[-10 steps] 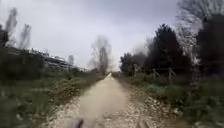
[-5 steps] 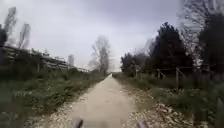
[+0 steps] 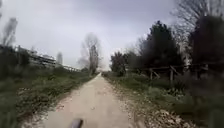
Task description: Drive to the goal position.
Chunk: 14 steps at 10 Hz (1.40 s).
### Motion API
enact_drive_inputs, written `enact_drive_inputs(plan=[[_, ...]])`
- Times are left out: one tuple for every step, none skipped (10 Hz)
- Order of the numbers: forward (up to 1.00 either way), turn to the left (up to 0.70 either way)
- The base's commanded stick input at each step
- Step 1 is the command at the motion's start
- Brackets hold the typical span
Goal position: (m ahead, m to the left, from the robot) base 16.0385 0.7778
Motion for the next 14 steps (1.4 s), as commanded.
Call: enact_drive_inputs(plan=[[0.85,0.00],[0.85,0.00],[0.85,0.00],[0.85,0.00],[0.85,0.00],[0.85,0.00],[0.85,0.00],[0.85,0.00],[0.85,0.00],[0.85,0.00],[0.85,0.00],[0.85,0.00],[0.85,0.00],[0.85,0.00]])
